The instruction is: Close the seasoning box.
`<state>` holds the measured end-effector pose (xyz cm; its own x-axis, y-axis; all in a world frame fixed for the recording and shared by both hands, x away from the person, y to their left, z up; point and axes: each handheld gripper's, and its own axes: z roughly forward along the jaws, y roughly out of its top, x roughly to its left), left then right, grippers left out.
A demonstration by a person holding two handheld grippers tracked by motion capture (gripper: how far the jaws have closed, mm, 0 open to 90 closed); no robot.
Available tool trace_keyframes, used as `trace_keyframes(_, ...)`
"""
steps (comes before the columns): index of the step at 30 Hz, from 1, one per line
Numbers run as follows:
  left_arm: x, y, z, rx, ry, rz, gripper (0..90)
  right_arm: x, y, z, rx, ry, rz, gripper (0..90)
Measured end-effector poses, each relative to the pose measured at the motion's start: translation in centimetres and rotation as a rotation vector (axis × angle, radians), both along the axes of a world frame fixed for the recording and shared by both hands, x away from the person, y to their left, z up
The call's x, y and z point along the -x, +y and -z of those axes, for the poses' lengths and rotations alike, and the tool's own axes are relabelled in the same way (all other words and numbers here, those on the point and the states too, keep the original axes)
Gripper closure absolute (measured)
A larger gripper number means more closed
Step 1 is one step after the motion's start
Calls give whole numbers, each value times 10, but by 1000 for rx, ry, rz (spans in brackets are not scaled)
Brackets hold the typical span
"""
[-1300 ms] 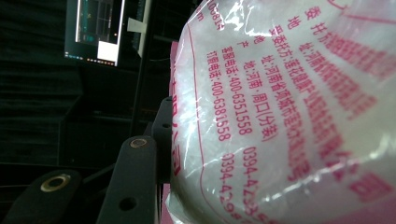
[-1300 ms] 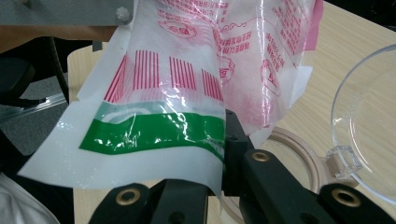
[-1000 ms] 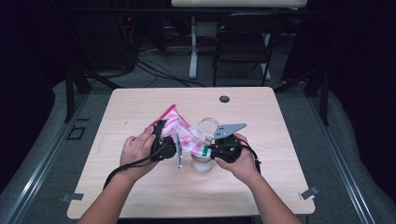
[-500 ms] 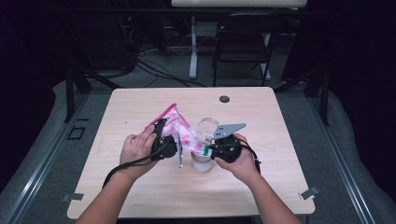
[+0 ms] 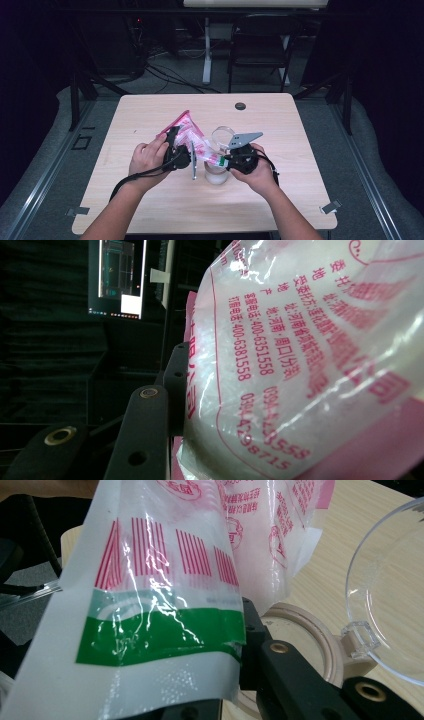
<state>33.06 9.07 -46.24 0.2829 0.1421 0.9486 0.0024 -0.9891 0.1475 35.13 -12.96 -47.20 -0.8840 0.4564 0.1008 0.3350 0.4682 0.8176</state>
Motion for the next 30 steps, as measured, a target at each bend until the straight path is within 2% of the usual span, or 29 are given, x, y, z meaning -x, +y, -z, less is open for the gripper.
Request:
trace_keyframes(11, -1, -1, 5, 0, 21, -4, 622, -3, -1, 5, 20, 9, 7, 900)
trace_keyframes(30, 0, -2, 5, -26, 4, 5, 622, -4, 0, 8, 19, 18, 5, 900)
